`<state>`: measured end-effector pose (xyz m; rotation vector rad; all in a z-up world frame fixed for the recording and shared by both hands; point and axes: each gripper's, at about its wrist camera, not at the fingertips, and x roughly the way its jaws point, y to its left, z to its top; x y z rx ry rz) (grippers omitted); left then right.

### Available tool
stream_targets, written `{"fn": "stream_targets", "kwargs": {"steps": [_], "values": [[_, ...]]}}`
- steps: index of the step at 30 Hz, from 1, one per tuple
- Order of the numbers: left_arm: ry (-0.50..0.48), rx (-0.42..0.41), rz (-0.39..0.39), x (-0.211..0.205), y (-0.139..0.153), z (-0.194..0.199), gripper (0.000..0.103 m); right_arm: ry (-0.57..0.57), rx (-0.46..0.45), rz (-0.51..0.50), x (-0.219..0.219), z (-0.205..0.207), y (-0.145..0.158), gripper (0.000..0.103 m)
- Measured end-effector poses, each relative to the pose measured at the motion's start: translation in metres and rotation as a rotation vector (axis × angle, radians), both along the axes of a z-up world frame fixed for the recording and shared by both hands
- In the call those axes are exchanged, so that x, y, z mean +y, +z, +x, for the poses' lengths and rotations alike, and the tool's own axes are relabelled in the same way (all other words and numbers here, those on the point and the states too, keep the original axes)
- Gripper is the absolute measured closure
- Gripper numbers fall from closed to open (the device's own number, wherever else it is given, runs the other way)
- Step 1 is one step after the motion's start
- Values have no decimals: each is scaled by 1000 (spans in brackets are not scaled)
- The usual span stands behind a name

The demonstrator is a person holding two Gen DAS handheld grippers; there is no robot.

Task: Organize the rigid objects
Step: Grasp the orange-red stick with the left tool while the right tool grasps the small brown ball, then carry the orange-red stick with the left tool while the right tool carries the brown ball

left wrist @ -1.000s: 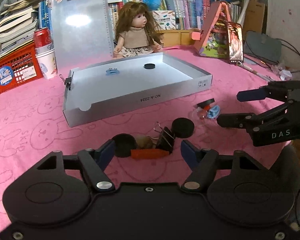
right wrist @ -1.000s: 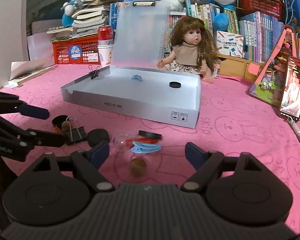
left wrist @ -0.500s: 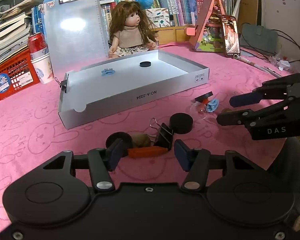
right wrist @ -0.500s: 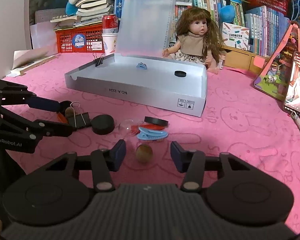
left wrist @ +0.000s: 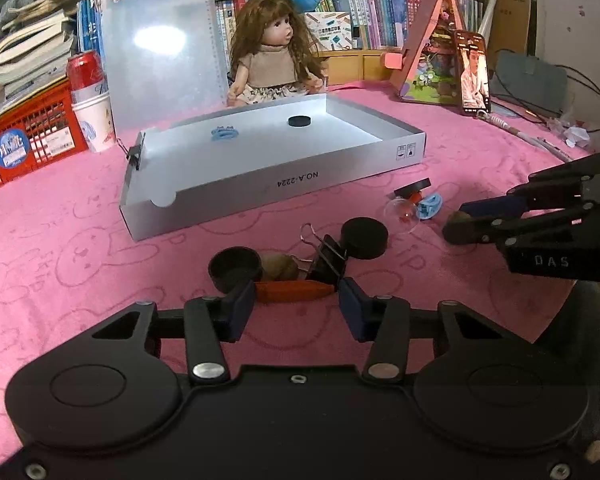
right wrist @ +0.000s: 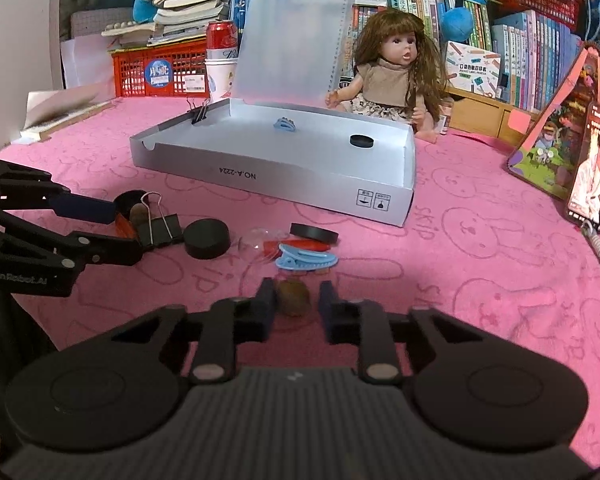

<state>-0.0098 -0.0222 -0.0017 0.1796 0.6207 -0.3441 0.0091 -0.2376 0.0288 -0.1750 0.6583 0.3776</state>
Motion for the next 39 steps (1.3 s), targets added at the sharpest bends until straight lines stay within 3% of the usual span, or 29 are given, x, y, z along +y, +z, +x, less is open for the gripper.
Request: {"fn": "stream_targets", "kwargs": {"steps": [13,39], "values": [[-14,-27,17,-3,-1,-4,62,9,0,-5,2,1,1,81],[48,-49,-55,7,41,8,62,-66,-15,72,-6,10,15,81]]}}
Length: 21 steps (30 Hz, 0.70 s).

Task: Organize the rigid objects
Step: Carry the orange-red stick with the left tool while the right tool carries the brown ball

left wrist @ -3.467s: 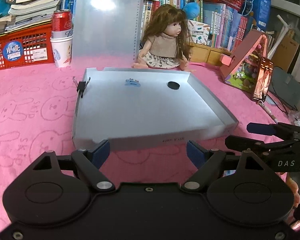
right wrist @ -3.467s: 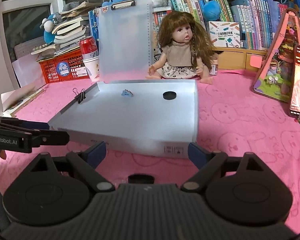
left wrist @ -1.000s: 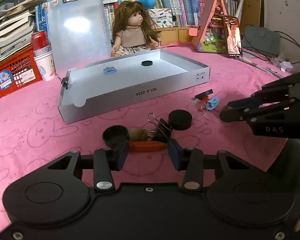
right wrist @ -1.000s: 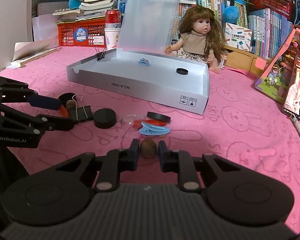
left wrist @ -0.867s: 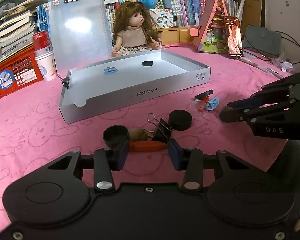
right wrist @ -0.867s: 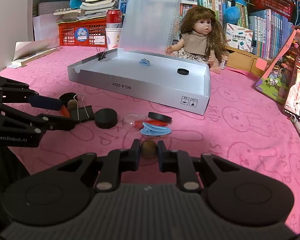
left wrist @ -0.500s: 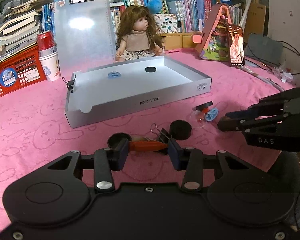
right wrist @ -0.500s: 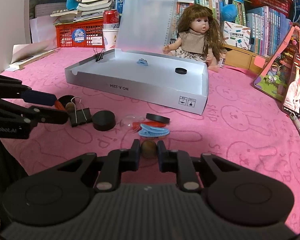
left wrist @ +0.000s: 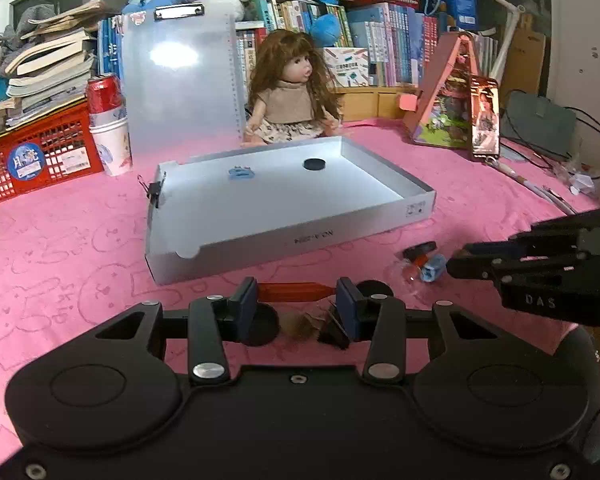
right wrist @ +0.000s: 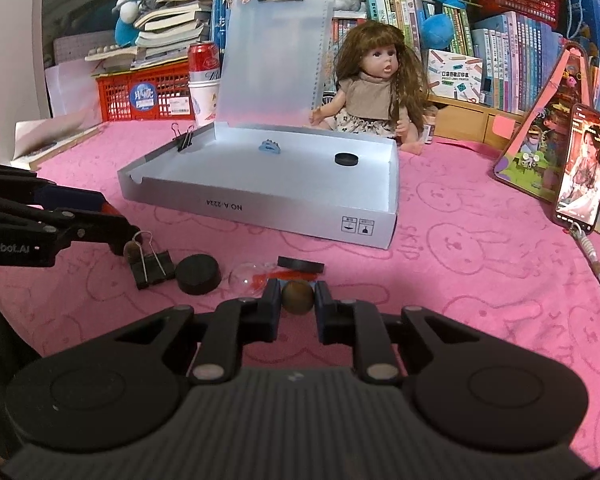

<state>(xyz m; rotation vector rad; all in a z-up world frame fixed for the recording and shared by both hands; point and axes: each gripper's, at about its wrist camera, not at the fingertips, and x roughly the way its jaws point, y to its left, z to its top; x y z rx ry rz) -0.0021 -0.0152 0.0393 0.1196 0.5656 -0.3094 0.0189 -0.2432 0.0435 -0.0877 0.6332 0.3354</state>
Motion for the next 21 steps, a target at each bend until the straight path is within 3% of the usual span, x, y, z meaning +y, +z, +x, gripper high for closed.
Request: {"fn": "stream_targets", "kwargs": {"steps": [21], "values": [[66,-9,-40,2,4,33,62,-53,-51,51,1,15,10,81]]}}
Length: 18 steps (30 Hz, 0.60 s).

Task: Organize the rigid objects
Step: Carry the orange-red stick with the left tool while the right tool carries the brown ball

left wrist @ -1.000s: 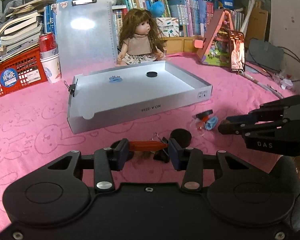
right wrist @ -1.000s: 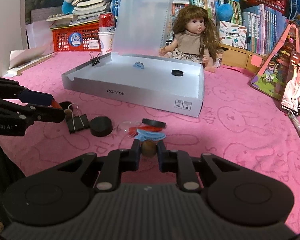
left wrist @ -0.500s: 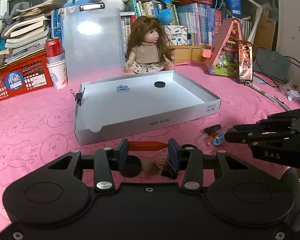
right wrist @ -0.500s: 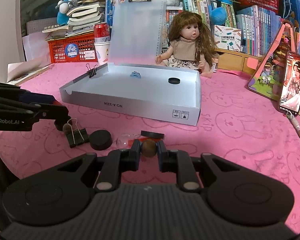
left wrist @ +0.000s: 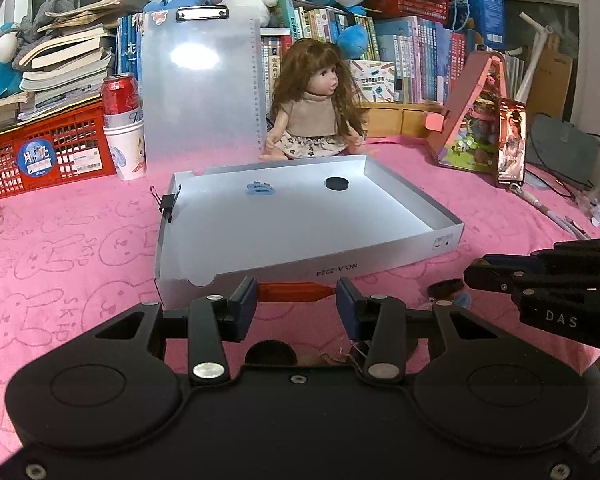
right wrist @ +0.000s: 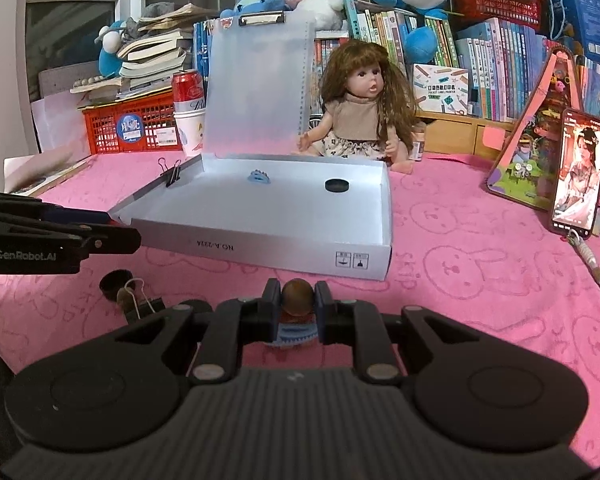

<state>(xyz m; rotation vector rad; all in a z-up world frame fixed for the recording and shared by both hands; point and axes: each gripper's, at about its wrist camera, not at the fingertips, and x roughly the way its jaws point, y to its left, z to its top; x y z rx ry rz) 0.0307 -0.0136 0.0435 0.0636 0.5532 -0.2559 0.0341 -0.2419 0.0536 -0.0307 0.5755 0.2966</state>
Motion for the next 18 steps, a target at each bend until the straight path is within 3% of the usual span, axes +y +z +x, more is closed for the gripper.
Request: {"fn": "stream_targets", "kwargs": {"steps": [18], "values": [[42,-3,-19,-2,2,19,62,-27,-7,22,7,22,8,81]]}}
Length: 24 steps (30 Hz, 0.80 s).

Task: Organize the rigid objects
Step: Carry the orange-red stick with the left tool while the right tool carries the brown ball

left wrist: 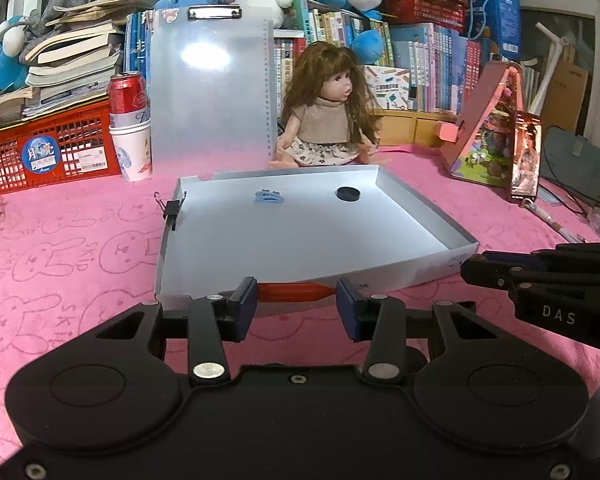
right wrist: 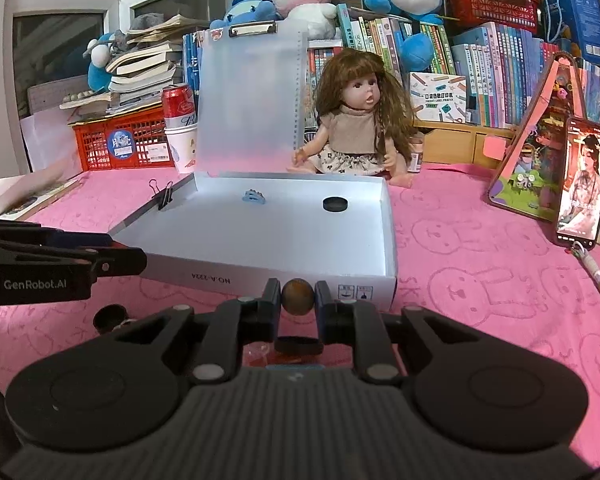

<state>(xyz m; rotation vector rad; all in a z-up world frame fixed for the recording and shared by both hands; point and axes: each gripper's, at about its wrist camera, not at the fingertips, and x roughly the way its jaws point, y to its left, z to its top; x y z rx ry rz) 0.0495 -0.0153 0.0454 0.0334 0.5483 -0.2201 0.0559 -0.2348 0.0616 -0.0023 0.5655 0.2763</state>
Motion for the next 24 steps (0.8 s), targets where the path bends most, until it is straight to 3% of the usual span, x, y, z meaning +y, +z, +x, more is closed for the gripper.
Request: {"fn": "stream_targets", "kwargs": {"steps": [24], "values": [[84,46,-50,5,3,58,62,-31,-8,8,6,57,9,81]]}}
